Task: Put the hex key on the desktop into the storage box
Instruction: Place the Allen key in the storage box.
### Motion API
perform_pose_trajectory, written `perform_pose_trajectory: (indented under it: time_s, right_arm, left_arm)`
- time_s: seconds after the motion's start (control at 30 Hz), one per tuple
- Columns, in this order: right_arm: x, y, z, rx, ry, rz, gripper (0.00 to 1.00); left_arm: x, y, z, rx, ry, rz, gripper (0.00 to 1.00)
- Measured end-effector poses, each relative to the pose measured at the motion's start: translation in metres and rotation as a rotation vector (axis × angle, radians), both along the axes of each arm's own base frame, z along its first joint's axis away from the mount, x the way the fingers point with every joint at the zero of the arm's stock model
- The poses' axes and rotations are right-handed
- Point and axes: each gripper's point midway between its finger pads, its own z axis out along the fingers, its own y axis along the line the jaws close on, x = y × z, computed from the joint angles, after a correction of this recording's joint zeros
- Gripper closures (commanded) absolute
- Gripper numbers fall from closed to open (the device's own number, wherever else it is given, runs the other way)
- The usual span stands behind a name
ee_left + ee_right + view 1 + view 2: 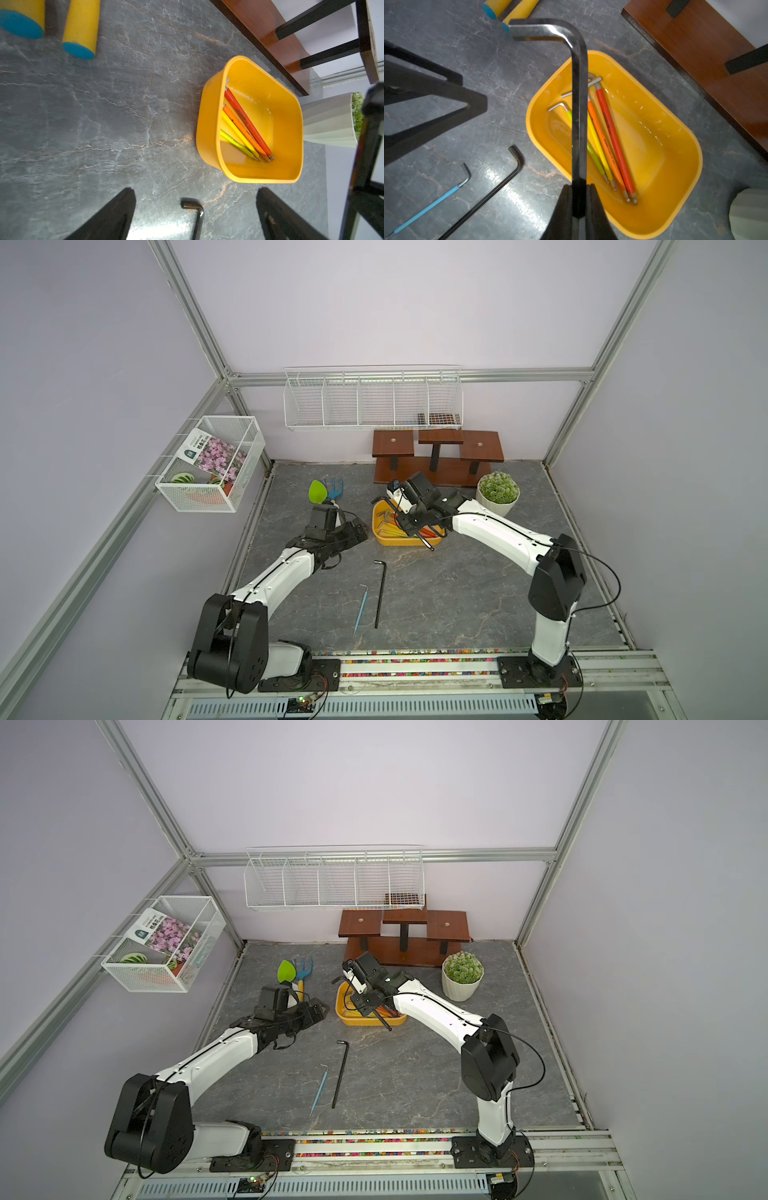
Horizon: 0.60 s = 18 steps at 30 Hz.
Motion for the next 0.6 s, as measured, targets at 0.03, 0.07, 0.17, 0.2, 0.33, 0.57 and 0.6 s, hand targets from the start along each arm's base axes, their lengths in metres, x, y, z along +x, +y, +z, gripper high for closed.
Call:
perform_pose_trajectory:
  time_s: [0.03,0.07,0.17,0.2,0.33,0.57,0.6]
  right_arm:
    - [0.008,-0.001,-0.002,-0.004,-0.003,-0.001,0.96]
    - [0.014,-0.002,-0.005,-0.012,-0.004,0.000,0.97]
    - [0.034,-0.002,-0.015,-0.034,-0.008,0.002,0.97]
    - [0.040,-0.002,-0.019,-0.043,-0.007,0.004,0.97]
    - [0.061,0.001,-0.033,-0.080,-0.009,0.019,0.97]
    - [0.073,0.005,-0.055,-0.148,-0.006,0.085,0.98]
    - [0.072,0.005,-0.056,-0.153,-0.004,0.091,0.98]
  left_arm:
    - [0.002,0.003,-0.001,0.004,0.000,0.007,0.04]
    - [0.003,0.004,-0.003,0.007,0.001,0.011,0.04]
    - [0.006,0.007,-0.009,0.016,0.011,0.015,0.04]
    - [0.006,0.007,-0.011,0.018,0.015,0.016,0.04]
    - [0.007,0.008,-0.017,0.023,0.026,0.014,0.04]
    - [0.008,0.007,-0.022,0.029,0.032,0.010,0.04]
    - [0.008,0.007,-0.023,0.030,0.033,0.009,0.04]
